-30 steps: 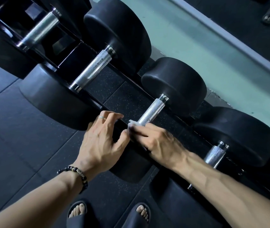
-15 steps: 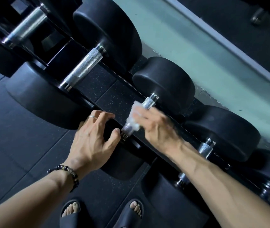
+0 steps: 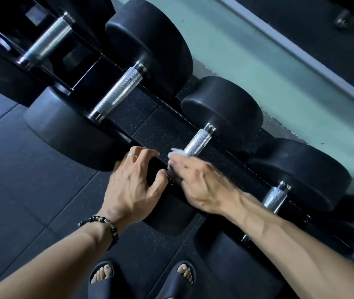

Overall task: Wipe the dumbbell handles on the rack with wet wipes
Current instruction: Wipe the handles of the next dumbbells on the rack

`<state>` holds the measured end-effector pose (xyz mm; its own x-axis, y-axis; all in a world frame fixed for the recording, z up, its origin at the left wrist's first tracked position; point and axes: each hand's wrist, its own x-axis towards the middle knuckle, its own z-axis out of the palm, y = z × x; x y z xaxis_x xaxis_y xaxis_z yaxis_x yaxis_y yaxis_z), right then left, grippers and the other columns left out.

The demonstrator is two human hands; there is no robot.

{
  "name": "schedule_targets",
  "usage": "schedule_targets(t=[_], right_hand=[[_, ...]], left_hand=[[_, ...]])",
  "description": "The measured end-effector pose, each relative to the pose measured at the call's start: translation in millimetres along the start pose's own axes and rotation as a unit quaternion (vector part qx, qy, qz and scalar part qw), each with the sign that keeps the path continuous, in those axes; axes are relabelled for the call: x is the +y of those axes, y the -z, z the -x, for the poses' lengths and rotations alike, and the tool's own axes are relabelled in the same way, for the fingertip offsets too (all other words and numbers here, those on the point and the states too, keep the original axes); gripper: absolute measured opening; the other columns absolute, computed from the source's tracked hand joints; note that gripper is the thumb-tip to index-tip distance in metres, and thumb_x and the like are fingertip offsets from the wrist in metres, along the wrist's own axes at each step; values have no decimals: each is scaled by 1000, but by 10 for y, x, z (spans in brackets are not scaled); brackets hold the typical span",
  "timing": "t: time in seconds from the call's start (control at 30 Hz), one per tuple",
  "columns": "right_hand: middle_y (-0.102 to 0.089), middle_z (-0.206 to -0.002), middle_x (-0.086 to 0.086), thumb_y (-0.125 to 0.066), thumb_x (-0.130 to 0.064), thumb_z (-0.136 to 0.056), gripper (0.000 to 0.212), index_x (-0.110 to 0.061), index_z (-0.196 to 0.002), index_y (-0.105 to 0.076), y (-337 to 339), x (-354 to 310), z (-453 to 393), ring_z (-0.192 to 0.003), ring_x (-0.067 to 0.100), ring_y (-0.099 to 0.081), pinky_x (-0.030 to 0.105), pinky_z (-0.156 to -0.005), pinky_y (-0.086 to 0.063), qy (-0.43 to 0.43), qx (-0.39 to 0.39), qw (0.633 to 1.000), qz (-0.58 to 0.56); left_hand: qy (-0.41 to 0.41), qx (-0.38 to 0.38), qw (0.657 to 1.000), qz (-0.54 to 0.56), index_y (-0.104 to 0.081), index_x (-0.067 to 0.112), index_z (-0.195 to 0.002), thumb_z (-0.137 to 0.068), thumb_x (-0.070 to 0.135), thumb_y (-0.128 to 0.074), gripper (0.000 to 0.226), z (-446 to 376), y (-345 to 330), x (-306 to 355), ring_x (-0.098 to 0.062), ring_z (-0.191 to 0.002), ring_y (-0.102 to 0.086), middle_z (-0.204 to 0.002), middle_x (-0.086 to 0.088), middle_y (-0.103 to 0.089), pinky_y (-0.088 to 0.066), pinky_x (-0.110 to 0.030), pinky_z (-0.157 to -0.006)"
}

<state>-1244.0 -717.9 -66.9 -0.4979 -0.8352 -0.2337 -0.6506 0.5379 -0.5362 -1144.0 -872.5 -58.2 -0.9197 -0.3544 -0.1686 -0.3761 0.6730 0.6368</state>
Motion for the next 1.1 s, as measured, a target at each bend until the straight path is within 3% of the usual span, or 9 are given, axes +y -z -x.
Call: schedule_targets(t=[0.1, 0.2, 0.27, 0.43, 0.57, 0.73, 0.8, 0.9, 1.1], right_hand=[[-61, -138, 3, -52, -15, -96, 27, -7, -113, -71, 161, 113, 4, -133, 19, -54, 34, -107, -47, 56, 1, 998, 4], [-69, -121, 6, -61, 4, -91, 11, -3, -89, -70, 251, 316, -88, -107, 26, -70, 26, -93, -54, -2, 184, 982, 35], [-69, -124, 11, -58, 3, -92, 15, 1, -99, -72, 110, 309, -134, -103, 29, -71, 31, -94, -55, -76, 235, 969, 18], [-66, -128, 11, -45, -15, -101, 30, -5, -108, -72, -50, 104, -21, -98, 36, -70, 44, -83, -60, 84, 95, 992, -2], [-67, -123, 1, -41, -16, -103, 30, -6, -109, -69, 111, 291, -108, -101, 26, -69, 40, -90, -60, -64, 253, 965, -7], [-58, -143, -6, -46, -15, -96, 35, -19, -124, -68, -45, 72, 44, -110, 24, -69, 34, -86, -59, 102, 30, 994, -3], [-63, -133, -14, -52, -17, -96, 30, -32, -117, -67, 98, 233, -32, -93, 23, -72, 34, -68, -60, 108, 74, 990, 59], [-60, -135, -17, -39, -36, -101, 31, -29, -116, -65, 187, 334, -82, -93, 29, -71, 42, -70, -61, -17, 196, 979, 46], [-61, -139, -9, -50, -26, -96, 31, -26, -120, -70, 0, 271, -9, -84, 27, -69, 35, -56, -58, 138, 86, 979, 124]], left_hand=[[1, 0, 1000, 1, -58, 18, -121, -84, 55, -36, 57, 2, 4, -3, -17, -101, -52, -118, 4, -54, -44, -39, -89], [-2, -4, 1000, 1, -58, 18, -122, -85, 55, -34, 57, 6, 1, -8, -15, -101, -51, -119, 5, -53, -43, -39, -90], [-2, -2, 1000, 0, -58, 19, -121, -85, 55, -35, 56, 5, -1, -13, -15, -99, -51, -118, 5, -53, -42, -38, -89], [-1, -3, 1000, -4, -59, 19, -120, -84, 55, -35, 56, -3, 0, -12, -14, -99, -49, -117, 4, -54, -43, -37, -87], [1, -7, 1000, -5, -58, 20, -121, -84, 56, -34, 57, 0, -7, -21, -14, -100, -49, -119, 5, -53, -43, -38, -89], [1, -7, 1000, -6, -59, 21, -118, -84, 55, -35, 54, -3, 1, -14, -17, -101, -51, -116, 2, -54, -44, -41, -90], [-2, -7, 1000, -10, -59, 20, -118, -84, 55, -35, 54, -7, 1, -15, -19, -101, -52, -116, 1, -55, -44, -42, -91], [0, -9, 1000, -12, -59, 18, -119, -84, 55, -34, 57, -3, -3, -22, -19, -102, -52, -117, 1, -54, -43, -42, -92], [3, -12, 1000, -16, -59, 18, -118, -83, 55, -33, 58, -11, 1, -9, -21, -102, -51, -116, 0, -54, -41, -39, -91]])
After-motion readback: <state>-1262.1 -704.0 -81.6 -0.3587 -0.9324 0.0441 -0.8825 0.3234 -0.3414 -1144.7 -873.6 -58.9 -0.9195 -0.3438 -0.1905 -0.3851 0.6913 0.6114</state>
